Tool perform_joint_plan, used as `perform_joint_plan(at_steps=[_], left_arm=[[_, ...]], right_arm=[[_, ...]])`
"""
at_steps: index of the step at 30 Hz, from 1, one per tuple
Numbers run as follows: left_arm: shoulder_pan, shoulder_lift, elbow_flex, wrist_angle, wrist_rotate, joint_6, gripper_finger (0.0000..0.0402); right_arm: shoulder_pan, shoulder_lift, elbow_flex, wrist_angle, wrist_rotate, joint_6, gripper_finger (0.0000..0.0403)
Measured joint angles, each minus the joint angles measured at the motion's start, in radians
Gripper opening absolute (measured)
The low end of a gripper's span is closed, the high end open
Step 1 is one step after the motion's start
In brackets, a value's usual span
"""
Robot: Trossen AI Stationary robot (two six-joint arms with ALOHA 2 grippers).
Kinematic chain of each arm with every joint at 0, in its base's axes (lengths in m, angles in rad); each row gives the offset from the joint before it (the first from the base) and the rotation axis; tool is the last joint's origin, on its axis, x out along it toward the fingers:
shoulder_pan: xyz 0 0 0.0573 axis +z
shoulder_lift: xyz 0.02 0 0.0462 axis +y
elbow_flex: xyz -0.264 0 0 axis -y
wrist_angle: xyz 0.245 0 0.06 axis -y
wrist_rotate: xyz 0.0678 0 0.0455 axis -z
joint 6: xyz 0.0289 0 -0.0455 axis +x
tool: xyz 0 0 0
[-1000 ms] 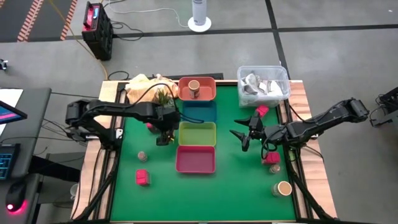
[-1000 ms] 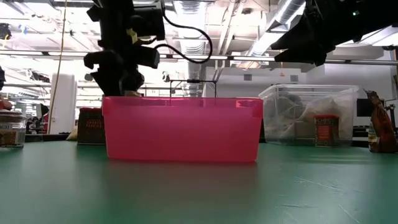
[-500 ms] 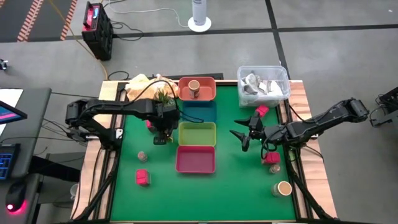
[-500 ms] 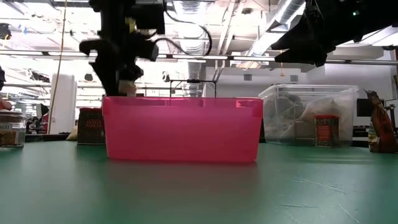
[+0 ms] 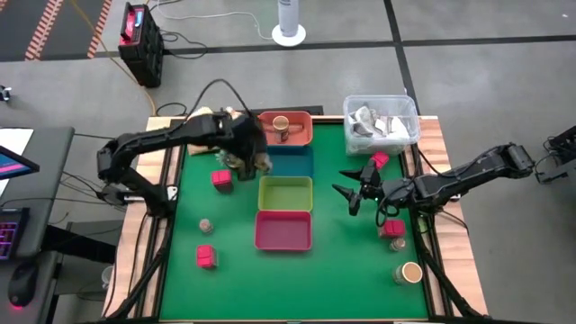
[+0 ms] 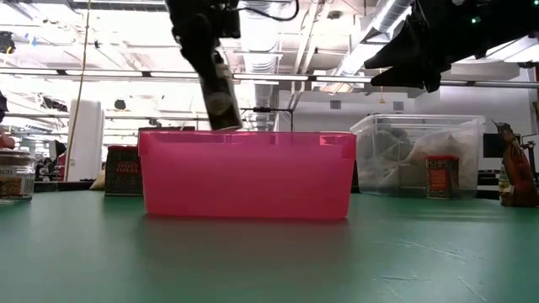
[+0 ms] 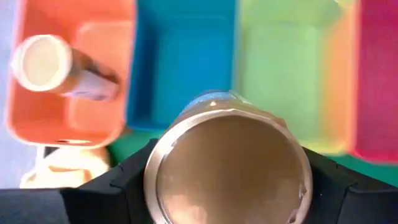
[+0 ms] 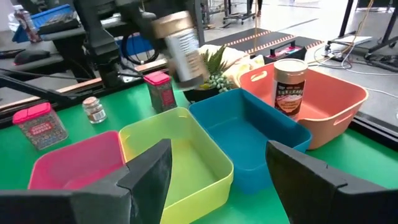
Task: Sort spices by type
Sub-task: Put the left gold spice bottle into the orange bin
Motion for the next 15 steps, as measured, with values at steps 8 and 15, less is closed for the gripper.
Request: perform_joint_plan(at_steps=[8,15], left_arm=[[0.149,0.146,0.100,0.031,-0.004,0.016,0.0267],[0.189,0.251,0.261,-0.020,0.014,0.050,0.0267]], right_arm=[[0.002,0.000,0.000,0.003,0.000,-0.026,0.0285],[0.002,0.000,0.000,0.002,0.000,-0.033,0.0285]])
